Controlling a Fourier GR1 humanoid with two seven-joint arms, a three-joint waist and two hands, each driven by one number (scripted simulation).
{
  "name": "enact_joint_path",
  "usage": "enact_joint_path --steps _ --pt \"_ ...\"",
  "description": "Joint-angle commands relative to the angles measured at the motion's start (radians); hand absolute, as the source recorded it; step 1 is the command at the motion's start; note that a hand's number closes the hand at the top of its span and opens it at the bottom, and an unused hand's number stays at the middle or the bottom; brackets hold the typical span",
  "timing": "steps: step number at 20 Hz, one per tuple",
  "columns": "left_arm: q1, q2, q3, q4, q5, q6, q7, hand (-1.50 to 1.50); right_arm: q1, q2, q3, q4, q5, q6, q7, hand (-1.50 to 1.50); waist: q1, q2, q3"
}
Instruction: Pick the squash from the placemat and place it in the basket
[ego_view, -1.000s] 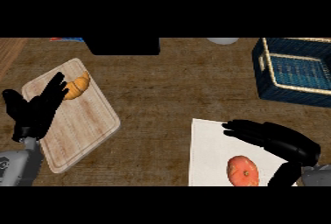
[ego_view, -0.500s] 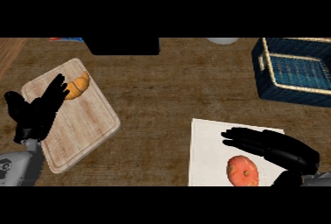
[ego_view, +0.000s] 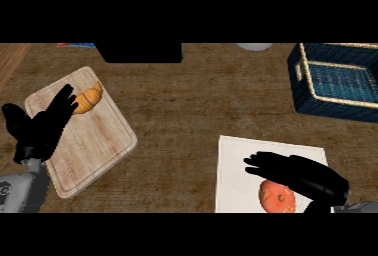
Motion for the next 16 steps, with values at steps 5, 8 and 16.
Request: enact_joint_path --steps 5,8,16 --pt "-0.012 -0.007 0.011 0.033 -0.035 -0.006 -0.03 0.0 0.004 0.042 0.098 0.055 0.185 -0.12 -0.07 1.5 0.0 0.001 0.0" --pt "-0.021 -0.019 0.019 0.009 -0.023 0.0 0.016 0.0 0.022 0.057 0.1 0.007 0.189 -0.07 -0.044 1.5 -0.001 0.0 0.0" --pt "0.036 -0.055 0.005 0.01 -0.05 0.012 -0.046 0.0 0.083 0.061 0.067 -0.036 0.211 -0.089 0.002 1.5 -0.004 -0.001 -0.001"
